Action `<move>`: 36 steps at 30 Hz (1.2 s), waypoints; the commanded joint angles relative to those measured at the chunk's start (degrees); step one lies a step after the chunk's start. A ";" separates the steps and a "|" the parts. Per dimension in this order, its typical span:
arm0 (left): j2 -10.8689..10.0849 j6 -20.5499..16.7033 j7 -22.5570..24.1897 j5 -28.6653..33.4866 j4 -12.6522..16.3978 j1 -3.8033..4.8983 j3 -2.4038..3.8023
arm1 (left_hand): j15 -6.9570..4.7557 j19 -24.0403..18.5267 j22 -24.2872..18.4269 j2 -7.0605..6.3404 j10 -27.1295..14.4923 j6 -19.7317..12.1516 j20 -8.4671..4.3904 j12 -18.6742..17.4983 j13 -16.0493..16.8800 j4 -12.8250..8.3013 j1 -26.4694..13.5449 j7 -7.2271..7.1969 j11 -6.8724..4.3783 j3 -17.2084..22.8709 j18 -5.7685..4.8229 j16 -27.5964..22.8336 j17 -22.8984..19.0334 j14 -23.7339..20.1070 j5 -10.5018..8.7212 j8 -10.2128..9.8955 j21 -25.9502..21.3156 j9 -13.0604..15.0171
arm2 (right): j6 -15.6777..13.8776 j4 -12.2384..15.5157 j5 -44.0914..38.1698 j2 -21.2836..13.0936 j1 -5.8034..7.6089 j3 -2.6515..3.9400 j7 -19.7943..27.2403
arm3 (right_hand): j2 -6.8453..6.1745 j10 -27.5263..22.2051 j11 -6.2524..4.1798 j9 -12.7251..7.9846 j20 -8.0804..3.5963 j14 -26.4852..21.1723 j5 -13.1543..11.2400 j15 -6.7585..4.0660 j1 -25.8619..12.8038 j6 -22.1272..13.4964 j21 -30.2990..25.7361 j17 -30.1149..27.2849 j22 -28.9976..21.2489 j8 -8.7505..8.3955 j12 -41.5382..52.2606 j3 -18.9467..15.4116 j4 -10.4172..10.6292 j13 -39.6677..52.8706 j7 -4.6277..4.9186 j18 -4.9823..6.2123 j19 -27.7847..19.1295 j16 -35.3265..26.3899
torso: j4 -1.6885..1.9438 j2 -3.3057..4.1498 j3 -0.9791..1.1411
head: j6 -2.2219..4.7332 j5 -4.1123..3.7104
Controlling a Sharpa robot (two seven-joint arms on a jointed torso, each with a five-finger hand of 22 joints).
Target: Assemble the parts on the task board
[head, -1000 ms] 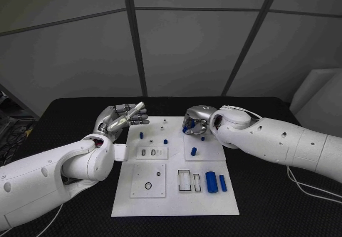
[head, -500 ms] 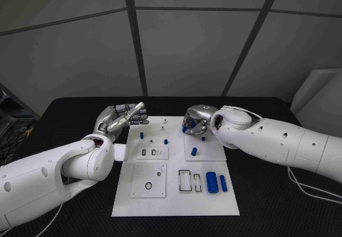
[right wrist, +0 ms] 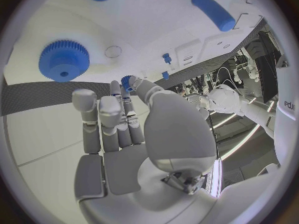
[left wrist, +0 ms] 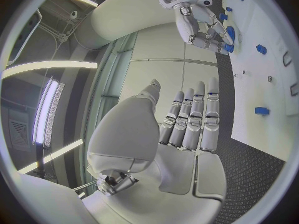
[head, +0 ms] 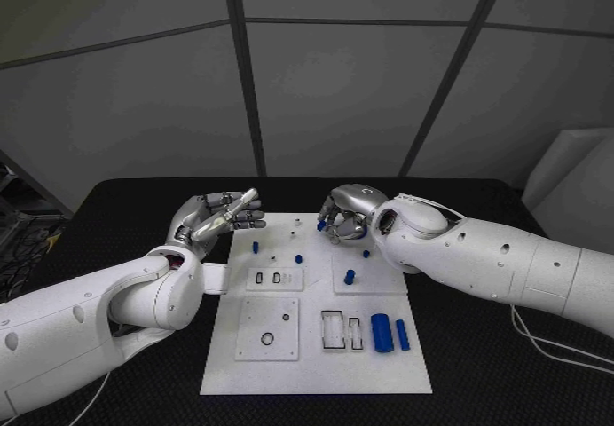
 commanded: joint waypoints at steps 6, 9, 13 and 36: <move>0.14 0.60 0.08 -0.16 -0.01 0.10 0.06 | -0.03 0.40 0.01 0.43 -0.02 0.31 0.12 -0.28 -0.09 -0.29 0.00 0.26 0.42 0.00 0.16 -0.32 0.10 0.28 0.07 -0.36 0.29 -0.10 | -5.19 -4.25 0.91 4.03 0.17 0.04 -1.27 | -0.50 0.26 -0.02 -0.12 0.02 1.99 -0.49 -0.35 -0.14 0.33 0.71 0.85 0.79 -0.16 -0.12 -0.15 0.61 -0.02 0.21 -0.81 0.79 0.92 | 0.34 0.22 -0.06 | 0.12 0.35; 0.24 0.63 0.07 -0.16 -0.06 0.10 0.06 | -0.03 0.40 0.01 0.43 -0.02 0.31 0.12 -0.28 -0.09 -0.29 0.00 0.26 0.42 0.00 0.16 -0.32 0.10 0.28 0.07 -0.36 0.29 -0.10 | -5.27 -5.85 1.13 5.72 0.17 0.04 -0.94 | -0.54 0.18 0.01 -0.13 0.04 1.99 -0.53 -0.34 -0.18 0.27 0.84 1.10 0.96 -0.21 -0.13 -0.16 0.71 -0.03 0.25 -0.84 0.84 1.17 | 0.21 0.22 0.02 | 0.09 0.54; 0.30 0.62 0.06 -0.16 -0.11 0.11 0.06 | -0.03 0.40 0.01 0.43 -0.02 0.31 0.12 -0.28 -0.09 -0.29 0.00 0.26 0.42 0.00 0.16 -0.32 0.10 0.28 0.07 -0.36 0.29 -0.10 | -4.83 -7.89 1.26 7.84 0.19 0.05 -1.05 | -0.57 0.10 0.04 -0.14 0.05 2.01 -0.54 -0.31 -0.20 0.21 1.05 1.46 1.26 -0.27 -0.13 -0.15 0.84 -0.03 0.29 -0.88 0.95 1.53 | 0.15 0.28 -0.02 | 0.18 0.73; 0.45 0.60 0.03 -0.16 -0.16 0.36 0.07 | -0.01 0.40 0.00 0.42 -0.05 0.30 0.13 -0.36 -0.09 -0.31 -0.06 0.28 0.44 -0.07 0.15 -0.40 0.10 0.26 0.08 -0.42 0.28 -0.10 | -0.75 -12.79 1.34 12.43 0.21 0.04 -3.72 | -0.72 -0.40 0.25 -0.20 0.17 1.84 -0.49 -0.16 -0.39 -0.18 1.45 1.78 1.69 -0.53 -0.17 -0.18 1.40 -0.06 0.53 -0.93 0.93 2.16 | 0.10 0.35 0.04 | 0.07 1.26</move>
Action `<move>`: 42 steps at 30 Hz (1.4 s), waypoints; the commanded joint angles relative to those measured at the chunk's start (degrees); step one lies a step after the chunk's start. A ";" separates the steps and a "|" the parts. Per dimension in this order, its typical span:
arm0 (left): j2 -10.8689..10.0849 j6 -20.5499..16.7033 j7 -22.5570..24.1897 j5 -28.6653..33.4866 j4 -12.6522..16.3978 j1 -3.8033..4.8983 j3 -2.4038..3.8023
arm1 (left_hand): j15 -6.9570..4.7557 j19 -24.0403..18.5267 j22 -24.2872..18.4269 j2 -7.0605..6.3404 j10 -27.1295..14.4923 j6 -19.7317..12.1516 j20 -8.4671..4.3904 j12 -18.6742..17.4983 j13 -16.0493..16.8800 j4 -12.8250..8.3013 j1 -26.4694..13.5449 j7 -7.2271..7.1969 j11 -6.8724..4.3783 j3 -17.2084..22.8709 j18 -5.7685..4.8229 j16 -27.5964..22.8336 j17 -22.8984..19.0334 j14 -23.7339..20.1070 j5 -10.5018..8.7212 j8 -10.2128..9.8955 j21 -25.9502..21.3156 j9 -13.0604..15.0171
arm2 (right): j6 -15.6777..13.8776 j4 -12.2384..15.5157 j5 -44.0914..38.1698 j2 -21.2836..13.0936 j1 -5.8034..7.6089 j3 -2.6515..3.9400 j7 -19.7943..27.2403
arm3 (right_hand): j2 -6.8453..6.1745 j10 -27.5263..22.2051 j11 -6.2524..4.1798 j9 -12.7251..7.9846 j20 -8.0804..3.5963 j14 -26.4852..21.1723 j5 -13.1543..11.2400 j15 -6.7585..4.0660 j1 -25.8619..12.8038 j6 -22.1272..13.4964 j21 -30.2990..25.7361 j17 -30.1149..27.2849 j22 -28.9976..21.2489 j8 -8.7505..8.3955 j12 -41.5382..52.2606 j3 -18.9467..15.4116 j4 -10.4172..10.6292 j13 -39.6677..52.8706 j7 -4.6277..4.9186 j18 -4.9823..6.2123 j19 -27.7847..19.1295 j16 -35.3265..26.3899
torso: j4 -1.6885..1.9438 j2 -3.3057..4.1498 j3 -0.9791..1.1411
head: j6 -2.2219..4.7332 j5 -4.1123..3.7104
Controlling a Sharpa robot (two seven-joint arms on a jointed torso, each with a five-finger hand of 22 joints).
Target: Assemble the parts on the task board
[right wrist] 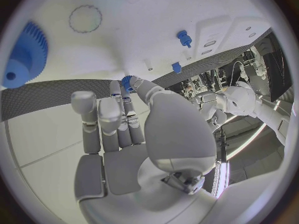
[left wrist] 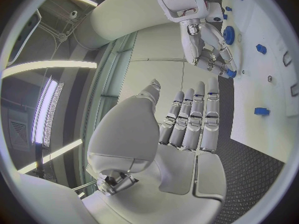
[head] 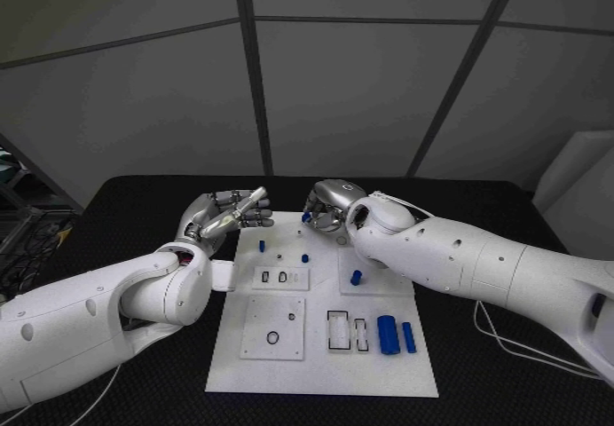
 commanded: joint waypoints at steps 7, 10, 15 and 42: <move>0.11 0.58 0.22 -0.17 -0.02 0.18 0.06 | 0.03 0.39 -0.02 0.44 -0.09 0.27 0.14 -0.50 -0.09 -0.38 -0.09 0.33 0.48 -0.14 0.13 -0.48 0.06 0.20 0.07 -0.31 0.25 -0.08 | 2.59 -0.87 0.06 0.57 0.15 0.03 -1.15 | -0.56 -0.57 0.31 -0.03 -0.01 1.76 -0.22 -0.10 -0.17 -0.31 0.40 0.00 0.07 -0.26 -0.18 -0.14 0.55 -0.06 0.60 -0.94 0.26 0.30 | -0.05 0.05 0.03 | -0.08 0.05; 0.14 0.60 0.21 -0.17 -0.04 0.20 0.06 | 0.03 0.39 -0.02 0.44 -0.09 0.27 0.14 -0.50 -0.09 -0.38 -0.09 0.33 0.48 -0.14 0.13 -0.48 0.06 0.20 0.07 -0.31 0.25 -0.08 | 2.68 -1.19 0.06 0.80 0.15 0.03 -1.21 | -0.74 -0.95 0.43 -0.08 0.07 1.67 -0.24 0.01 -0.23 -0.61 0.48 0.11 0.13 -0.36 -0.22 -0.20 0.72 -0.08 0.70 -0.94 0.16 0.51 | -0.04 0.06 0.04 | -0.05 0.06; 0.20 0.70 0.12 -0.17 -0.07 0.23 0.06 | 0.03 0.39 -0.02 0.44 -0.09 0.27 0.14 -0.50 -0.09 -0.38 -0.09 0.33 0.48 -0.14 0.13 -0.48 0.06 0.20 0.07 -0.31 0.25 -0.08 | 2.60 -1.84 0.18 1.24 0.16 0.03 -1.28 | -2.14 -3.79 1.42 -0.50 0.69 1.46 -1.64 0.87 -1.36 -3.28 0.68 0.75 0.28 -0.60 -0.21 -1.45 1.86 -0.16 1.78 -0.98 -0.26 1.52 | 0.02 0.06 -0.01 | 0.03 0.01; -0.52 0.93 -0.07 -0.17 -0.46 0.33 0.05 | 0.09 0.36 -0.06 0.54 -0.16 0.21 0.17 -0.73 -0.09 -0.49 -0.13 0.44 0.56 -0.25 0.11 -0.72 0.07 0.13 0.07 -0.50 0.20 -0.09 | -1.26 11.00 9.04 -12.26 1.05 1.10 0.15 | -2.70 2.46 0.40 -0.20 1.31 0.53 2.44 0.27 1.35 -6.72 2.17 1.00 2.04 -0.13 5.52 -10.49 3.92 2.56 1.74 -0.95 -0.29 3.88 | -0.77 -0.18 0.35 | 0.54 0.07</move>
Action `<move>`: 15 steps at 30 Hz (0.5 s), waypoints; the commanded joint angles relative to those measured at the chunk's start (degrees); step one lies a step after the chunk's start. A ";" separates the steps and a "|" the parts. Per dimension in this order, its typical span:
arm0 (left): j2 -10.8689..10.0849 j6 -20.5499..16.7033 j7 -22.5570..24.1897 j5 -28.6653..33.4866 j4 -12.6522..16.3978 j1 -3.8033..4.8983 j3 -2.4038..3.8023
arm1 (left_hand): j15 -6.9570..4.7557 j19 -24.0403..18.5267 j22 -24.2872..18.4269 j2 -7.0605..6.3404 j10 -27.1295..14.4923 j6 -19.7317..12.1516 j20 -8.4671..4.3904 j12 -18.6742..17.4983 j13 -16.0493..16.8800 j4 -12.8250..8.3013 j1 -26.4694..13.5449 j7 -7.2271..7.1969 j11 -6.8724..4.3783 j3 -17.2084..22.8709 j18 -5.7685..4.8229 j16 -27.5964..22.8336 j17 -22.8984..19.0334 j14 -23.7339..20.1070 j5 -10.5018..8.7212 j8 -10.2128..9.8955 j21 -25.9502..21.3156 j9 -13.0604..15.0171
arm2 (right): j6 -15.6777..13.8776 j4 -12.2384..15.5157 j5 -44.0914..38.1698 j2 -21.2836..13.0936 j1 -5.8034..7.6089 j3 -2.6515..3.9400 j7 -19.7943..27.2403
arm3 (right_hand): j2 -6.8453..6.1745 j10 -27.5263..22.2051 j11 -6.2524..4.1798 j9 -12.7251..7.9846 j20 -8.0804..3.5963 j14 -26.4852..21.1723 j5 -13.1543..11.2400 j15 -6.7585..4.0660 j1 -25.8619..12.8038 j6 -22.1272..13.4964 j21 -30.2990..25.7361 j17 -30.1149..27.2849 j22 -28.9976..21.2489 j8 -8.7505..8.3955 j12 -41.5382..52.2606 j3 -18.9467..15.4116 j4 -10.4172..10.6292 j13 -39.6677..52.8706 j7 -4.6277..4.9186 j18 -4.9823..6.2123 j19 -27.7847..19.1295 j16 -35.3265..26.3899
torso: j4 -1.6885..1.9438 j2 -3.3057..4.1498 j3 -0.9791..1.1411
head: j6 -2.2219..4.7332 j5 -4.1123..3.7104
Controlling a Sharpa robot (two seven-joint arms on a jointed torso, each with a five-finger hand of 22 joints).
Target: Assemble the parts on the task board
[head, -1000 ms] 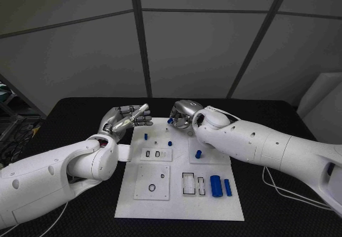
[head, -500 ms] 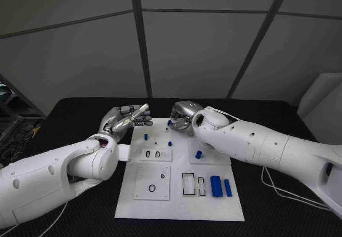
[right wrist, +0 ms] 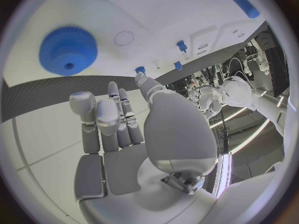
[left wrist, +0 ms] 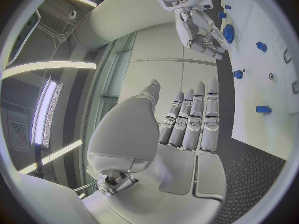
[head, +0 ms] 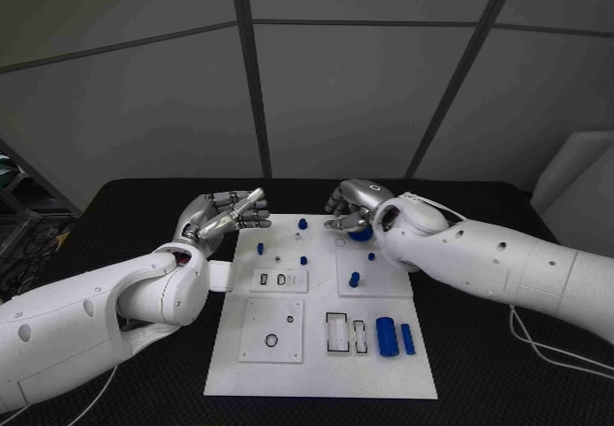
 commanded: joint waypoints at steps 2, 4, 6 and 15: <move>-0.11 0.77 0.13 -0.17 -0.13 0.11 0.04 | 0.09 0.36 -0.06 0.54 0.06 0.01 0.17 -0.23 -0.09 -0.33 -0.13 0.23 0.36 -0.09 0.11 -0.37 0.08 0.13 0.07 -0.27 0.20 -0.05 | 1.53 3.25 8.71 -4.15 0.72 1.15 0.85 | -1.85 10.95 -2.68 -0.12 -1.38 0.72 3.68 -2.63 0.95 -0.57 1.46 2.81 2.35 -0.15 6.50 -2.01 -0.37 3.75 -1.80 -1.19 2.05 1.91 | -0.53 -0.16 0.25 | 0.18 0.01; -0.12 0.79 0.12 -0.17 -0.16 0.11 0.04 | 0.09 0.36 -0.06 0.54 0.06 0.01 0.17 -0.23 -0.09 -0.33 -0.13 0.23 0.36 -0.09 0.11 -0.37 0.08 0.13 0.07 -0.27 0.20 -0.05 | 2.74 3.96 9.88 -5.50 0.82 1.40 0.72 | -2.42 12.39 -3.38 -0.06 -2.30 1.28 4.99 -3.36 1.08 -0.68 2.25 5.66 3.68 0.08 9.02 -3.35 -0.21 6.07 -2.36 -1.50 3.06 3.79 | -0.62 -0.18 0.30 | 0.22 -0.02; -0.08 0.80 0.10 -0.17 -0.20 0.11 0.04 | 0.09 0.36 -0.06 0.54 0.06 0.01 0.17 -0.23 -0.09 -0.33 -0.13 0.23 0.36 -0.09 0.11 -0.37 0.08 0.13 0.07 -0.27 0.20 -0.05 | 4.21 4.57 10.88 -6.93 0.92 1.62 0.33 | -2.81 14.42 -3.81 0.00 -2.81 2.64 5.32 -3.66 1.13 -0.96 4.07 13.24 6.90 0.29 17.46 -5.60 0.20 14.20 -2.67 -2.19 5.23 8.62 | -0.76 -0.19 0.39 | 0.26 -0.01; 0.21 0.82 0.05 -0.17 -0.48 0.10 0.03 | 0.09 0.36 -0.07 0.56 0.06 0.01 0.17 -0.25 -0.09 -0.36 -0.11 0.23 0.37 -0.09 0.11 -0.39 0.08 0.14 0.07 -0.28 0.19 -0.05 | 9.80 3.57 11.59 -9.06 1.12 1.94 -2.00 | -0.31 9.87 -2.42 0.07 -1.84 4.04 5.09 -2.47 4.73 -3.76 8.65 26.77 14.90 1.76 60.29 -13.65 5.52 60.36 -1.61 -3.63 9.69 17.07 | -0.50 -0.07 0.29 | 0.34 -0.82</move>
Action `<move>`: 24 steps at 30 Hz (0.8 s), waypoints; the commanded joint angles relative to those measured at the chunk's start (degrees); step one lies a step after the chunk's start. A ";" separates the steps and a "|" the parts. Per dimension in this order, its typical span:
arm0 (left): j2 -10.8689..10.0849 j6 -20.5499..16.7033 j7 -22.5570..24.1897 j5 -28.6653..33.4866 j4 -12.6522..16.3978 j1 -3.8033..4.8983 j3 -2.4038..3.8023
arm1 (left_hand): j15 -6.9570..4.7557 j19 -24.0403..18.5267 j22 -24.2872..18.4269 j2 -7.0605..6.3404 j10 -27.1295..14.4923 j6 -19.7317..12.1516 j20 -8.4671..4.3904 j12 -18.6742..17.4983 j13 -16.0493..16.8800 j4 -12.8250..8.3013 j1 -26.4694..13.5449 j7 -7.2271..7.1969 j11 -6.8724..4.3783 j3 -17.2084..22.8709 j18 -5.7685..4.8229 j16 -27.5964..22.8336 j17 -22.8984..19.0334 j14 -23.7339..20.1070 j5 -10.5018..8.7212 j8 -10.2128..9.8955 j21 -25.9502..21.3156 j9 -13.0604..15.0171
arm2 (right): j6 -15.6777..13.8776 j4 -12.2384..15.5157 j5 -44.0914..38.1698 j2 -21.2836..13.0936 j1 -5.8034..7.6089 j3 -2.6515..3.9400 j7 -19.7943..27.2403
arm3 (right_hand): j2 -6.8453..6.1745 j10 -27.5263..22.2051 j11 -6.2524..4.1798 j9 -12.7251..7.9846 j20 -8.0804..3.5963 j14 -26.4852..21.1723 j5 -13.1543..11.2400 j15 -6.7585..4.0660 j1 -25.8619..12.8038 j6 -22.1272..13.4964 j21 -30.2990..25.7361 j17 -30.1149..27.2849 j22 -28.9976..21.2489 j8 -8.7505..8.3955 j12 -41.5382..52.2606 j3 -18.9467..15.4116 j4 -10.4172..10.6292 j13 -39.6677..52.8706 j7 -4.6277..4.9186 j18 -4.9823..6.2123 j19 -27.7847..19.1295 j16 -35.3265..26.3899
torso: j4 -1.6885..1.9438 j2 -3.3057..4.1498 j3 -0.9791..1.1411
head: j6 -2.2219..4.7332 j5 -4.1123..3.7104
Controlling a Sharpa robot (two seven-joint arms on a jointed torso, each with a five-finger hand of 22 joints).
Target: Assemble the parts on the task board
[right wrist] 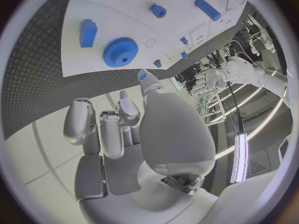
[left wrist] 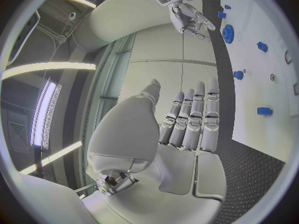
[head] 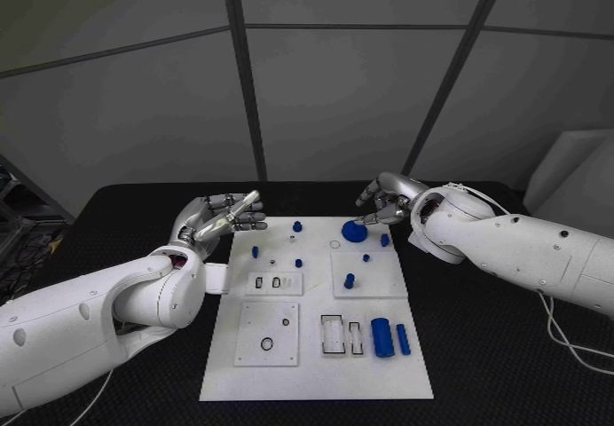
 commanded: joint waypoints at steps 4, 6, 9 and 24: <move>0.18 0.74 0.17 -0.17 -0.09 0.10 0.04 | 0.09 0.36 -0.06 0.56 0.06 0.01 0.17 -0.25 -0.09 -0.36 -0.11 0.23 0.37 -0.09 0.11 -0.39 0.09 0.14 0.07 -0.29 0.19 -0.06 | 6.33 -1.32 1.32 0.38 0.16 0.08 -1.72 | -0.45 -0.01 0.56 -0.10 0.32 4.14 -0.49 0.64 1.03 -1.14 0.60 5.38 1.00 0.27 2.69 -1.20 1.50 3.18 0.37 -0.97 0.63 0.81 | 0.12 0.12 -0.10 | -0.22 -0.53; 0.19 0.75 0.16 -0.17 -0.15 0.10 0.04 | 0.09 0.36 -0.06 0.56 0.06 0.01 0.17 -0.25 -0.09 -0.36 -0.11 0.23 0.37 -0.09 0.11 -0.39 0.09 0.14 0.07 -0.29 0.19 -0.06 | 7.15 -1.63 0.93 0.65 0.15 0.07 -1.85 | -0.45 0.26 0.66 -0.09 0.43 4.18 -0.52 0.75 1.39 -1.39 0.70 5.67 1.17 0.40 3.78 -1.52 2.08 4.43 0.46 -0.99 0.67 0.97 | 0.12 0.12 -0.11 | -0.27 -0.53; 0.23 0.76 0.16 -0.17 -0.21 0.10 0.04 | 0.09 0.36 -0.06 0.56 0.06 0.01 0.17 -0.25 -0.09 -0.36 -0.11 0.23 0.37 -0.09 0.11 -0.39 0.09 0.14 0.07 -0.29 0.19 -0.06 | 8.01 -2.06 -0.08 1.00 0.15 0.07 -2.11 | -0.43 0.96 0.77 -0.07 0.54 4.20 -0.54 0.86 1.78 -1.62 0.82 5.94 1.39 0.58 5.65 -1.83 2.68 6.44 0.56 -1.02 0.73 1.11 | 0.16 0.11 -0.14 | -0.38 -0.63; 0.31 0.82 0.16 -0.17 -0.24 0.10 0.04 | 0.09 0.36 -0.06 0.56 0.06 0.01 0.17 -0.25 -0.09 -0.36 -0.11 0.23 0.37 -0.09 0.11 -0.39 0.09 0.14 0.07 -0.29 0.19 -0.06 | 9.83 -3.72 -0.62 2.63 0.12 0.05 -2.07 | -0.25 1.16 0.94 -0.07 0.69 4.27 -0.65 1.01 2.29 -2.05 1.01 6.43 1.76 0.76 6.79 -2.12 3.54 7.73 0.71 -1.08 0.89 1.37 | 0.17 0.09 -0.10 | -0.54 -0.74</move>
